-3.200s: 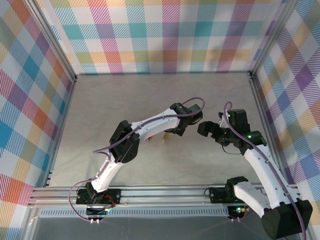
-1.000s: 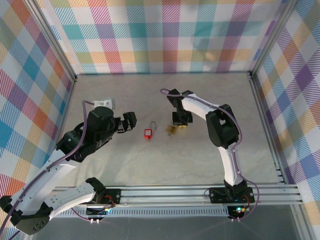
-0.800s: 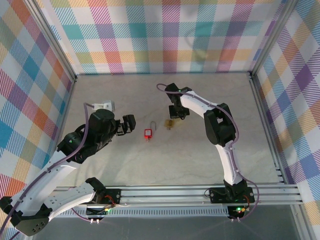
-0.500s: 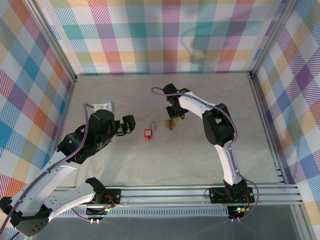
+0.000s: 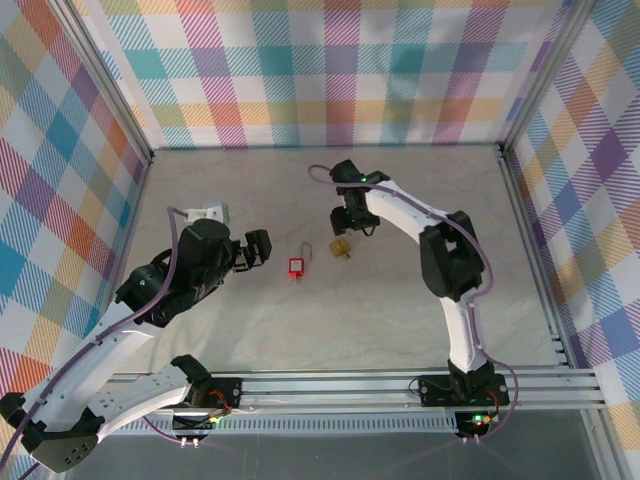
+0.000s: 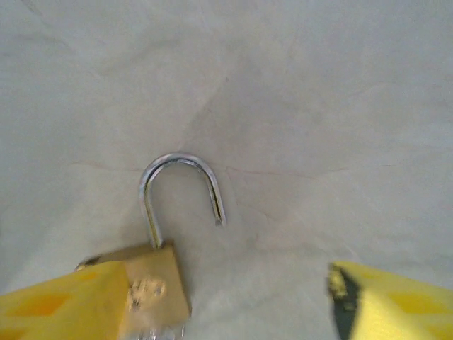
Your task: Unlock with the key
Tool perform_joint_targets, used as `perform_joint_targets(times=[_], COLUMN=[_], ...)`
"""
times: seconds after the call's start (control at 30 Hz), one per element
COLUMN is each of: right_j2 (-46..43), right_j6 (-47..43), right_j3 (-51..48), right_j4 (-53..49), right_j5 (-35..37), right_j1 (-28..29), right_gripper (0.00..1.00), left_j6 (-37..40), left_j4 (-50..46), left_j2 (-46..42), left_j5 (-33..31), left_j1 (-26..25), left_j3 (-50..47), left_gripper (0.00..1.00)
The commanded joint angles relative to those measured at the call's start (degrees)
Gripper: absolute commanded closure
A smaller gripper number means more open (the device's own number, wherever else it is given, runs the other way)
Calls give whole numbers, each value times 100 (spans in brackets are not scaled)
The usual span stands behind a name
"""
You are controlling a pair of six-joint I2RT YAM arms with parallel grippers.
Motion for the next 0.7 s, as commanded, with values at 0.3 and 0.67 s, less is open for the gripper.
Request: perform_joint_targets(times=[0.3, 0.67], right_j2=[-4842, -6130], right_j6=[329, -265], right_j3=[-3275, -7519], right_j4=[913, 5921], right_j5=[-684, -348], right_j1=[-2145, -3649], right_gripper=[1, 1], left_j6=[74, 3290], left_j4=[1647, 7704], left_j2=[426, 791], left_j5=[-920, -1888], left_j1=[870, 1954], left_j3=[-1314, -4416], left_gripper=[0, 0])
